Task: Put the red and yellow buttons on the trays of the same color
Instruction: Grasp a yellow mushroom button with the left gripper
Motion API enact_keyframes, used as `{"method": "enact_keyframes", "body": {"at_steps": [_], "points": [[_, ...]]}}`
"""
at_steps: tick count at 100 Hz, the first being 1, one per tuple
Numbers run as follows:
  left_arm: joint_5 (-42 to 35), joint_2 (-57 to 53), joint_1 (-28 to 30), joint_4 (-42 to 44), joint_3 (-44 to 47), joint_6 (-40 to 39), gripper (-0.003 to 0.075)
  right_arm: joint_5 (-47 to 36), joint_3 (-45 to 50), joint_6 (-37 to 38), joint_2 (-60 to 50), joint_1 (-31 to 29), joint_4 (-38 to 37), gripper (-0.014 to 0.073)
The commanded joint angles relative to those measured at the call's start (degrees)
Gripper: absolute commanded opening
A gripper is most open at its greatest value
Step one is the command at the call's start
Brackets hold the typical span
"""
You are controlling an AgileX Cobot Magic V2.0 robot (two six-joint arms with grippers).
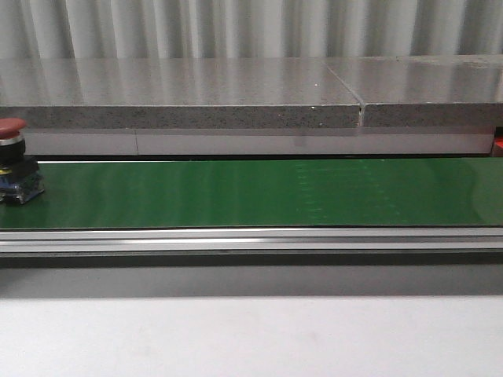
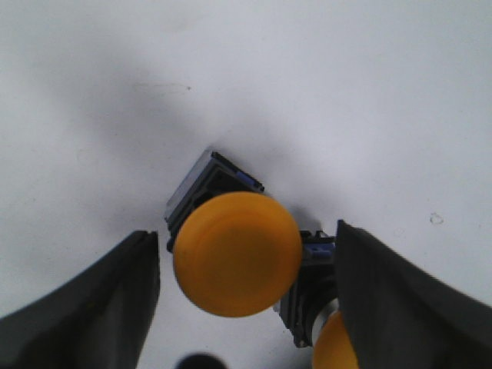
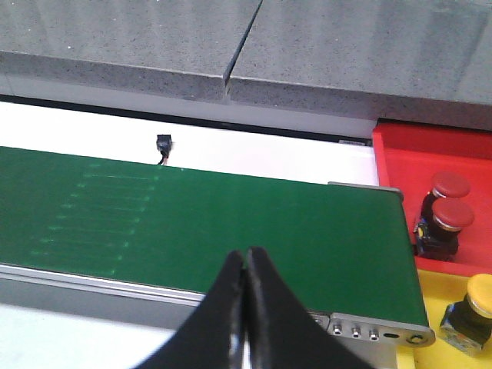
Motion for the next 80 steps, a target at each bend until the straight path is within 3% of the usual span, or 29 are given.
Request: {"method": "enact_keyframes", "body": {"at_steps": [1,15,27,40,80], "points": [[-1.2,-3.2,0.1,-1.0,-1.8,-0.6,0.0393,-4.1,-1.5,-0.5,0.2,-0.1,0.0,-0.0072],[-1.2,-3.2,0.1,-1.0,-1.8,-0.6,0.0279,-4.1,-1.5,-0.5,0.2,-0.1,0.0,-0.0072],[-1.2,-3.3,0.1,-1.0,-1.8,-0.6,0.023,-4.1,-1.5,-0.5,0.2,-0.1,0.0,-0.0072],[0.5,-3.7,0.1,-1.0,-2.5,0.5,0.0225,-4.1,-1.5,-0.5,0.2,-0.1,0.0,-0.0072],[8.5,-11.7,0.1,-0.8,-4.8,16.1,0.022,-4.1,-1.5,-0.5,0.2,-0.1,0.0,-0.0072]]}}
